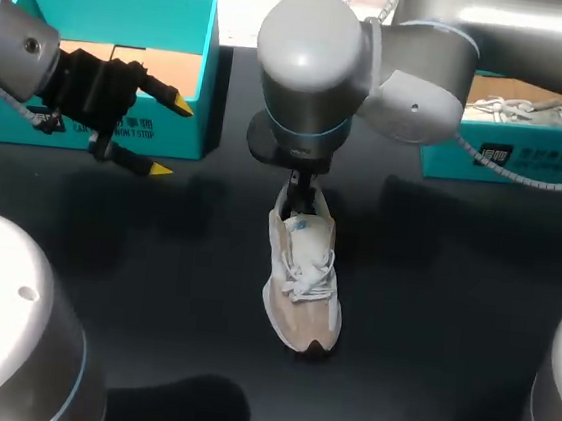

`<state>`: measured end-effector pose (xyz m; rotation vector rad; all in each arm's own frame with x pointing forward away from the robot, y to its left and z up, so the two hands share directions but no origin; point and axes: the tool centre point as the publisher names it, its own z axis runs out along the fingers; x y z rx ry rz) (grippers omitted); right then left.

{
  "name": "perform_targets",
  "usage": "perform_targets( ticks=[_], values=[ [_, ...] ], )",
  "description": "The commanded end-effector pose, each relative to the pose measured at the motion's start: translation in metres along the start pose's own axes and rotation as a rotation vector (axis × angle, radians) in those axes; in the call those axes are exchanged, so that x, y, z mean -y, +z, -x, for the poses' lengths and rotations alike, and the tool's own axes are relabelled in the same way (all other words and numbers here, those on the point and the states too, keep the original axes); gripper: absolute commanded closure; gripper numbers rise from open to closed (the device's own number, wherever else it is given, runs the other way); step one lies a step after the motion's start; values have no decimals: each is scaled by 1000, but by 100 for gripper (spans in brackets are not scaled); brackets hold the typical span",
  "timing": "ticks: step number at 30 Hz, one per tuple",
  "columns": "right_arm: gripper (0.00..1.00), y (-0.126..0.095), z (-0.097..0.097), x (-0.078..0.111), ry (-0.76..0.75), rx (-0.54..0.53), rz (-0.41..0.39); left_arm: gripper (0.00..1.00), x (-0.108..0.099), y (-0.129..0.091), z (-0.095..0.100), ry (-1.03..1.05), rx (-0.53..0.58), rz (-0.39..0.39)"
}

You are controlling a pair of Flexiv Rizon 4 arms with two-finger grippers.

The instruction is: Take the shoe out of the shoebox, open the shoe tongue, remove and reinsert the insole, then place the shoe into the shoebox

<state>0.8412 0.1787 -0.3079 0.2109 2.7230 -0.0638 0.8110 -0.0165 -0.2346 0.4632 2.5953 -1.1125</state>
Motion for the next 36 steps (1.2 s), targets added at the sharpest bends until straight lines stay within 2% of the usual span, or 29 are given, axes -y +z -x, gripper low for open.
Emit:
perform_targets(
  ticks=[1, 8, 20, 21, 23, 24, 28, 30, 36],
  values=[
    [0, 23, -1, -15, -223, 6, -8, 0, 1, 0, 0, 0, -2, 4],
    [0, 44, 10, -14, -239, -11, -6, 0, 1, 0, 0, 0, -2, 4],
    [0, 52, 9, -13, -225, -94, -23, 0, 1, 0, 0, 0, -2, 4],
    [8, 54, 9, -14, -227, -110, -28, 0, 1, 0, 0, 0, -2, 4],
    [17, 57, 8, -17, -228, -125, -36, 0, 1, 0, 0, 0, -2, 4],
    [28, 62, 8, -17, -233, -135, -43, 0, 1, 0, 0, 0, -2, 4],
    [47, 67, 10, -19, -236, -141, -50, 0, 1, 0, 0, 0, -2, 4],
    [45, 67, 10, -19, -234, -145, -53, 0, 1, 0, 0, 0, -2, 4],
    [51, 71, 9, -19, -237, -149, -61, 0, 1, 0, 0, 0, -2, 4]
  ],
)
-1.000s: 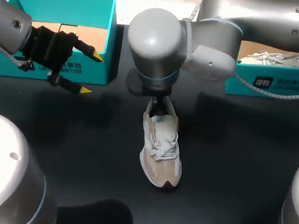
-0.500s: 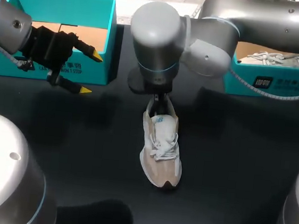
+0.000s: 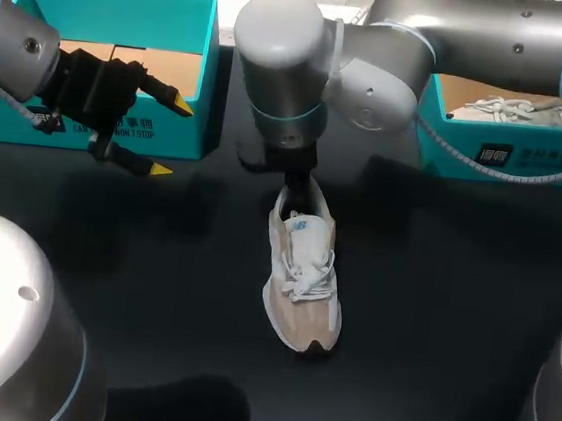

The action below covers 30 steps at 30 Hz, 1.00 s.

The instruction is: Take the shoe out of the shoebox, open the shoe tongue, remove and reinsert the insole, then place the shoe into the shoebox

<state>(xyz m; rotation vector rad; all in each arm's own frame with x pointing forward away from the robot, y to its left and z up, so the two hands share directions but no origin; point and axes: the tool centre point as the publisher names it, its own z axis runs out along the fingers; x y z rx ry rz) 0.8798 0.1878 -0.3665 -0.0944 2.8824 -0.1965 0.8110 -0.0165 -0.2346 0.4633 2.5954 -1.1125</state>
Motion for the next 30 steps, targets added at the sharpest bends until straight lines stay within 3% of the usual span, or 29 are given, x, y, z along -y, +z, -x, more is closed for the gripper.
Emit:
perform_targets(
  ticks=[1, 7, 12, 15, 16, 18, 24, 30],
  values=[
    [51, 2, -1, -2, -1, -3, -7, 0, 1, 0, 0, 0, -2, 4],
    [46, 2, -4, 3, 12, -5, -14, 0, 1, 0, 0, 0, -2, 4],
    [54, 3, -4, 6, 22, -12, -15, 0, 1, 0, 0, 0, -2, 4],
    [68, 6, -3, 6, 19, -17, -17, 0, 1, 0, 0, 0, -2, 4],
    [82, 6, -3, 6, 19, -17, -16, 0, 1, 0, 0, 0, -2, 4],
    [100, 7, -4, 6, 18, -19, -16, 0, 1, 0, 0, 0, -2, 4],
    [100, 0, -7, 10, 53, -13, -22, 0, 1, 0, 0, 0, -2, 4],
    [100, -40, -3, 21, 78, -6, -4, 0, 1, 0, 0, 0, -2, 4]
  ],
)
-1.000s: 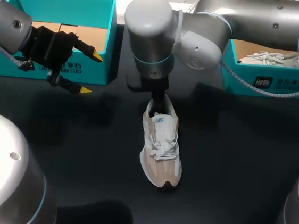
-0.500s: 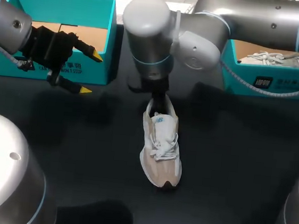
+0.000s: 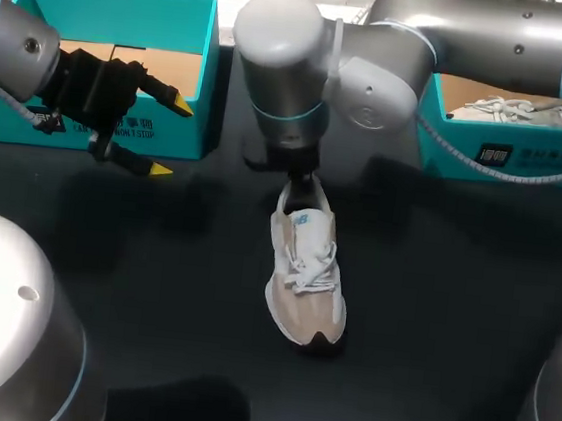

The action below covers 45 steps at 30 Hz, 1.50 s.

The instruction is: Take the shoe out of the shoebox, open the shoe tongue, remove and reinsert the insole, then place the shoe into the shoebox

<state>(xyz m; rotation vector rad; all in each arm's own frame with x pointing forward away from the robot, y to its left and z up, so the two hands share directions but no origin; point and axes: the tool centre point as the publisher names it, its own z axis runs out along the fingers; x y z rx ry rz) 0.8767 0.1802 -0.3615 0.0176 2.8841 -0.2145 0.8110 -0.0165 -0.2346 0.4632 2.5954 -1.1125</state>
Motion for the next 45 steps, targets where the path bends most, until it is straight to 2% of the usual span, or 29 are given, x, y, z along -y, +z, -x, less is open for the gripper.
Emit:
perform_targets(
  ticks=[1, 5, 11, 19, 24, 41, 44, 45],
  values=[
    [100, -47, 2, 16, -6, 3, 22, 0, 1, 0, 0, 0, -2, 4],
    [100, -94, 17, 29, 0, -20, 87, 0, 1, 0, 0, 0, -2, 4],
    [100, -145, 43, 50, -22, -37, 95, 0, 1, 0, 0, 0, -2, 4],
    [100, -195, 74, 75, -65, 17, 105, 0, 1, 0, 0, 0, -2, 4],
    [100, -206, 89, 90, 2, 63, 90, 0, 1, 0, 0, 0, -2, 4],
    [100, -206, 89, 90, 2, 63, 90, 0, 1, 0, 0, 0, -2, 4],
    [100, -196, 102, 107, 39, 60, 108, 0, 1, 0, 0, 0, -2, 4],
    [100, -193, 111, 118, 41, 63, 105, 0, 1, 0, 0, 0, -2, 4]
  ],
)
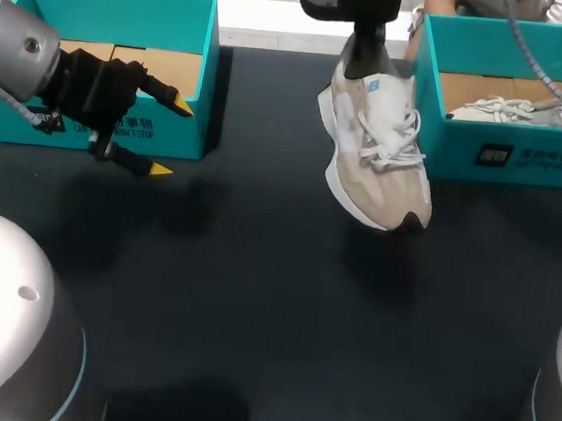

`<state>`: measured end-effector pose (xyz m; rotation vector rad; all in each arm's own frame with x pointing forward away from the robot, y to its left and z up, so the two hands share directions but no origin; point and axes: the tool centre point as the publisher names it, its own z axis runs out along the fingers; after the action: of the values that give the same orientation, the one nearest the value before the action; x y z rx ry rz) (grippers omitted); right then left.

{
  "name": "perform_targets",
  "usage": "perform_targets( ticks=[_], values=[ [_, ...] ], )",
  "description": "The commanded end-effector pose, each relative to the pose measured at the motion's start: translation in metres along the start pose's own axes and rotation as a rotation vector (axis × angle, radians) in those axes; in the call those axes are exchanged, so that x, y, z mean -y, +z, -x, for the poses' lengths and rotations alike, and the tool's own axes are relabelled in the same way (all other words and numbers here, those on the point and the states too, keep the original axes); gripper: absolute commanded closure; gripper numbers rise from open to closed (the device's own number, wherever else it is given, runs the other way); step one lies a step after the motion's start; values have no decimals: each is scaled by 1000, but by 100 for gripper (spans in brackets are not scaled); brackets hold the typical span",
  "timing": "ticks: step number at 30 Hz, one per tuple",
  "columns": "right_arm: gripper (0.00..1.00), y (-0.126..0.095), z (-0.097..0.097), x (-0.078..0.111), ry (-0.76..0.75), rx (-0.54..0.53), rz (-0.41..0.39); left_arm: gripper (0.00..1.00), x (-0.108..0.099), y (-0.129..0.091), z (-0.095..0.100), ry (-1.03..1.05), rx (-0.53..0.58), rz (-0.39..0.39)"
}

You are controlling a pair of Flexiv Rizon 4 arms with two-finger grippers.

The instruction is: Take the shoe out of the shoebox, open the shoe tongue, remove and reinsert the insole, then place the shoe into the shoebox

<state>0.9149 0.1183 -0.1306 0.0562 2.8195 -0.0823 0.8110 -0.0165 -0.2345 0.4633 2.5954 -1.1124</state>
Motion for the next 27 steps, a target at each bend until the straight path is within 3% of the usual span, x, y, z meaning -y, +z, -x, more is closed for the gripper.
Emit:
perform_targets(
  ticks=[1, 15, 19, 21, 22, 27],
  values=[
    [100, 10, 25, 32, 5, 0, 25, 0, 1, 0, 0, 0, -2, 4],
    [100, 45, 132, 129, -76, -14, 57, 0, 1, 0, 0, 0, -2, 4],
    [100, 62, 158, 158, -104, -10, 28, 0, 1, 0, 0, 0, -2, 4],
    [100, 66, 170, 167, -73, 0, 55, 0, 1, 0, 0, 0, -2, 4],
    [100, 68, 177, 173, -28, 14, 31, 0, 1, 0, 0, 0, -2, 4],
    [100, 68, 177, 173, -28, 14, 31, 0, 1, 0, 0, 0, -2, 4]
  ],
)
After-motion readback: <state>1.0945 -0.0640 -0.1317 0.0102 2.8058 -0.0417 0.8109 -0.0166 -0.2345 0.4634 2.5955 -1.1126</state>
